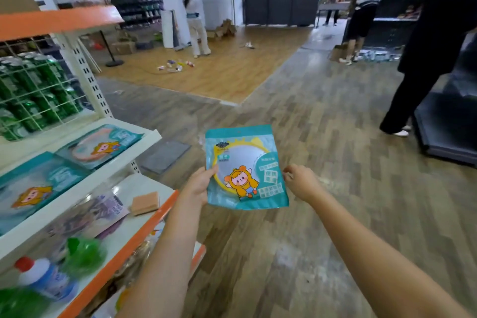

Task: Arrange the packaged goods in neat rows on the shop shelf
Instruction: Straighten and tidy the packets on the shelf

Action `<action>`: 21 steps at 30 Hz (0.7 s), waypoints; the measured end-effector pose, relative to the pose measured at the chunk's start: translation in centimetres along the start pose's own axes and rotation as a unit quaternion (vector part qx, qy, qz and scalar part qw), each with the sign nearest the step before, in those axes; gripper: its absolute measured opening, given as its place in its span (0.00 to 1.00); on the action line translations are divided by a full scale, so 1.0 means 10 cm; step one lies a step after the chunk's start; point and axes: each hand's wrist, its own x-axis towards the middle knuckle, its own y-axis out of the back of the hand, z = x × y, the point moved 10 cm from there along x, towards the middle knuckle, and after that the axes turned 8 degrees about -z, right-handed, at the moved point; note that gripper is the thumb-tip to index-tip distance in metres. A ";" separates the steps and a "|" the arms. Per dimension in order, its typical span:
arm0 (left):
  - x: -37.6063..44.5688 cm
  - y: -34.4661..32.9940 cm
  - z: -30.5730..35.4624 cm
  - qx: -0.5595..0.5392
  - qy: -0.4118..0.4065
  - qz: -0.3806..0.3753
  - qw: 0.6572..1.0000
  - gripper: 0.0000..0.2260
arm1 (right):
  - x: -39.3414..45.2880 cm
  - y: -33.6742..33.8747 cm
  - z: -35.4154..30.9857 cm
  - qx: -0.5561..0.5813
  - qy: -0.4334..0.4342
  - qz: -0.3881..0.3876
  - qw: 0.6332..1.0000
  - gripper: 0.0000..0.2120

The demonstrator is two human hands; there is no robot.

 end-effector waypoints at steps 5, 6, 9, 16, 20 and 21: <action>0.23 0.29 0.26 -0.015 -0.029 0.024 0.999 0.07 | 0.52 -0.09 -0.30 0.025 0.031 -0.012 0.999 0.14; 0.26 0.38 0.28 -0.021 -0.032 0.037 0.999 0.05 | 0.62 -0.17 -0.37 0.028 0.041 -0.021 0.999 0.14; 0.32 0.61 0.29 -0.039 -0.033 0.071 0.996 0.04 | 0.84 -0.38 -0.53 0.030 0.056 -0.062 0.996 0.14; 0.42 0.96 0.57 -0.074 -0.062 0.141 0.985 0.03 | 1.54 -0.45 -1.08 0.017 0.132 -0.101 0.986 0.13; 0.48 1.09 0.70 -0.098 -0.077 0.187 0.974 0.04 | 1.93 -0.43 -1.44 -0.003 0.184 -0.126 0.975 0.14; 0.49 1.10 0.74 -0.101 -0.084 0.196 0.972 0.04 | 2.01 -0.41 -1.54 -0.010 0.198 -0.133 0.971 0.14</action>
